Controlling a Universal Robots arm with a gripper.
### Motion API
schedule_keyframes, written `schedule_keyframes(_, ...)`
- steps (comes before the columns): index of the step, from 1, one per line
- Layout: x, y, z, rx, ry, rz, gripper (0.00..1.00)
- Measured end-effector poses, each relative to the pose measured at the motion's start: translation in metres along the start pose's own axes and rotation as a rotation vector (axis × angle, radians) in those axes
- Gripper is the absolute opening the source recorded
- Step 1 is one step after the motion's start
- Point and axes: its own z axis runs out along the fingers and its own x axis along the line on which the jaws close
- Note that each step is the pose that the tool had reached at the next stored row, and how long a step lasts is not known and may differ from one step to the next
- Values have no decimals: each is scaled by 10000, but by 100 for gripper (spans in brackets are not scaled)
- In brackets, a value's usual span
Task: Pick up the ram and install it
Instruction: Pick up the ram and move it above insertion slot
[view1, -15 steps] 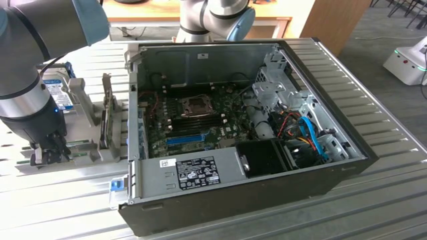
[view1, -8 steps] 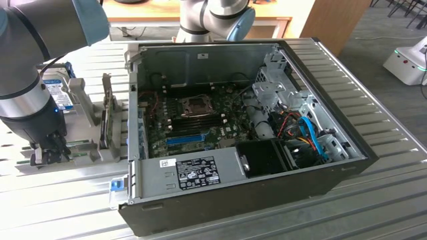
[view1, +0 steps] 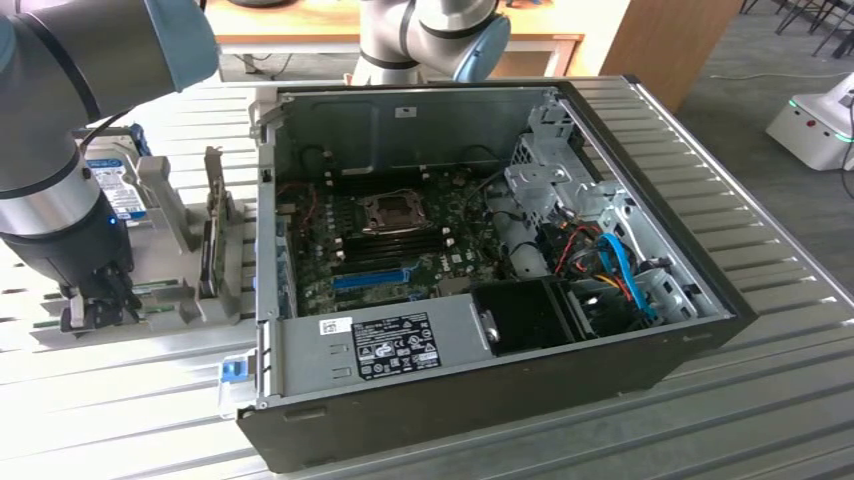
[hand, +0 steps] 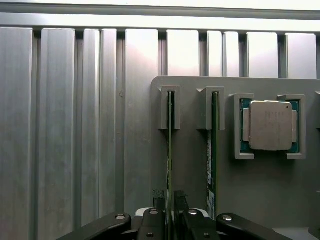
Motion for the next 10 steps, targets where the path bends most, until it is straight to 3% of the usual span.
schedule_keyframes(6, 0, 0, 0, 0, 0, 0, 20)
schedule_keyframes(7, 0, 0, 0, 0, 0, 0, 14)
schedule_keyframes(10, 0, 0, 0, 0, 0, 0, 12)
